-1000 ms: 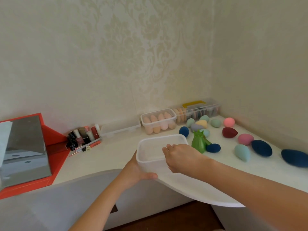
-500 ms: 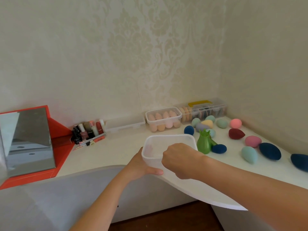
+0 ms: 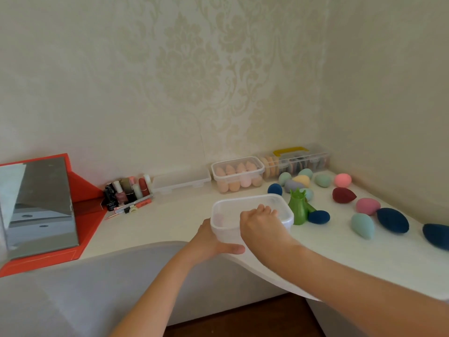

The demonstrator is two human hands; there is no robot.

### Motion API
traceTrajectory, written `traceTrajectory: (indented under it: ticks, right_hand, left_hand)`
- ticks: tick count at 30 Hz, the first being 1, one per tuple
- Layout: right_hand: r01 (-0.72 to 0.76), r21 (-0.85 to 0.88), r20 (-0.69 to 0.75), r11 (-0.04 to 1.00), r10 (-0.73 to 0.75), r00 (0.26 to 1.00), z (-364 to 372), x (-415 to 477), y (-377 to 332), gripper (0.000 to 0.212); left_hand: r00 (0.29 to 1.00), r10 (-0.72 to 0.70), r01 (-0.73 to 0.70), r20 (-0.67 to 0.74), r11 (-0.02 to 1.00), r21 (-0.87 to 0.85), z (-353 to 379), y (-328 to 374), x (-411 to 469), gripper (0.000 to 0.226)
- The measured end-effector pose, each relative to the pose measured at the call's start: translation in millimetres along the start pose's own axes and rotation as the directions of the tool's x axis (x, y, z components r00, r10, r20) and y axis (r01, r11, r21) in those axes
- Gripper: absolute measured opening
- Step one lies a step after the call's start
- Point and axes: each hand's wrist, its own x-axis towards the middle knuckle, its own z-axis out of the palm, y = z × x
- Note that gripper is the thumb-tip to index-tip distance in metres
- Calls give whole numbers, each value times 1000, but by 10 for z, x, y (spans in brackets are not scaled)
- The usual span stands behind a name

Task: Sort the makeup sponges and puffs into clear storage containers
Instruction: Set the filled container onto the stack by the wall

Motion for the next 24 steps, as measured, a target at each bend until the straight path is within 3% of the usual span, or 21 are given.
traceTrajectory:
  ticks: [3, 7, 9, 13, 16, 18, 21, 24]
  right_hand:
    - [-138, 101, -111, 985, 149, 983, 421, 62, -92, 62]
    - [-195, 56, -94, 979, 199, 975, 542, 37, -184, 66]
    - [-166, 51, -62, 985, 169, 984, 557, 34, -194, 67]
    - [-113, 136, -58, 984, 122, 991, 549, -2, -101, 68]
    - [-79, 19, -10, 997, 79, 997, 297, -141, -40, 78]
    - [35, 4, -62, 999, -35, 997, 295, -155, 22, 65]
    - [150, 180, -68, 972, -140, 988, 112, -181, 231, 34]
    - [164, 324, -120, 932, -132, 984, -71, -128, 505, 35]
  left_hand:
    - [999, 22, -23, -49, 1000, -19, 57, 7, -51, 62]
    - [997, 46, -46, -54, 999, -6, 77, 3, -73, 67]
    - [997, 48, -48, -57, 999, -2, 75, -19, -58, 78]
    - [997, 46, -45, -57, 999, 8, 85, -61, -24, 78]
    - [998, 32, -31, -46, 999, 19, 77, -107, 4, 74]
    - [998, 28, -28, -49, 1000, -5, 67, -105, -4, 77]
    - [998, 46, -49, -42, 997, -60, 69, -100, -22, 82]
    - [999, 40, -43, -32, 996, -83, 72, -115, -14, 85]
